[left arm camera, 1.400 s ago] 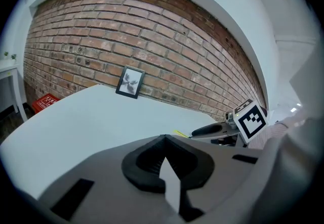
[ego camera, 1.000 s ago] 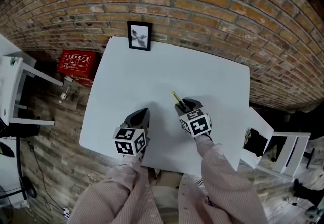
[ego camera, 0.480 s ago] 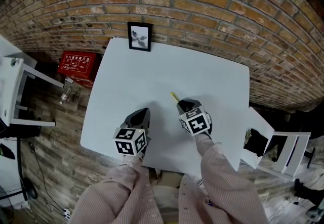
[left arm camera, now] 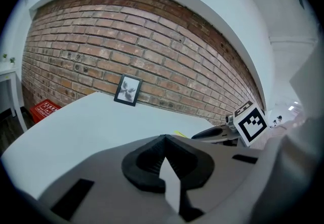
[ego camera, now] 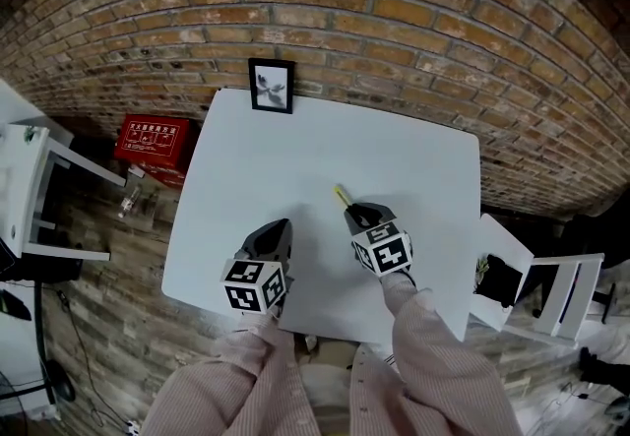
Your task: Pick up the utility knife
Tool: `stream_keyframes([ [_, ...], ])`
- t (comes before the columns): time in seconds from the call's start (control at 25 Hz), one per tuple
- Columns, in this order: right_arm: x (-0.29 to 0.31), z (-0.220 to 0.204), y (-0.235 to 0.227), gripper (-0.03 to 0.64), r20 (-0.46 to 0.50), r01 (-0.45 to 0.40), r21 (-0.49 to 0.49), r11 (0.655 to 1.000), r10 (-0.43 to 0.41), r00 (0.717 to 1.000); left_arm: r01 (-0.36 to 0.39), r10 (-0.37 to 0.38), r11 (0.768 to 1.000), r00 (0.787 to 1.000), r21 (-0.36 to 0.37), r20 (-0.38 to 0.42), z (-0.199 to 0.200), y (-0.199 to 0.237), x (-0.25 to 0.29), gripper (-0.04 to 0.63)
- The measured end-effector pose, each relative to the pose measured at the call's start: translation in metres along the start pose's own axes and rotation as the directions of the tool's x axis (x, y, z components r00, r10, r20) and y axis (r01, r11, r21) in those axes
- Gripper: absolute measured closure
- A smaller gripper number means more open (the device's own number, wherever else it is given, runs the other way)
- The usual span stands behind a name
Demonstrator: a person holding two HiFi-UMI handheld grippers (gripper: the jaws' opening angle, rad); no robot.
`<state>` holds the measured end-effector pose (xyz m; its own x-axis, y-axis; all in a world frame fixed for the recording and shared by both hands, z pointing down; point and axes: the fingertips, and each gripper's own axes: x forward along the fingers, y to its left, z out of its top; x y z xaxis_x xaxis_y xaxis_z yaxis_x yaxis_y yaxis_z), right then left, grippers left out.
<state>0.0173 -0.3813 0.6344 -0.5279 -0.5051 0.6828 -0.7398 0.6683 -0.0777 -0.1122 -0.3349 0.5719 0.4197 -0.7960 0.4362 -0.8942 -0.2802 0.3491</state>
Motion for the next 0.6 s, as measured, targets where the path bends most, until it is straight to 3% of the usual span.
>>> stream_keyframes([
  [0.32,-0.029,0.021,0.011,0.549,0.142,-0.017,0.085,0.996,0.005,0.99,0.015,-0.017,0.999,0.998,0.031,0.062,0.02,-0.004,-0.014,0.601],
  [0.6,-0.058,0.044,0.016,0.549,0.275,-0.045,0.146,0.988,0.003,0.962,0.018,-0.027,0.997,0.992,0.072,0.127,0.045,-0.008,-0.031,0.601],
])
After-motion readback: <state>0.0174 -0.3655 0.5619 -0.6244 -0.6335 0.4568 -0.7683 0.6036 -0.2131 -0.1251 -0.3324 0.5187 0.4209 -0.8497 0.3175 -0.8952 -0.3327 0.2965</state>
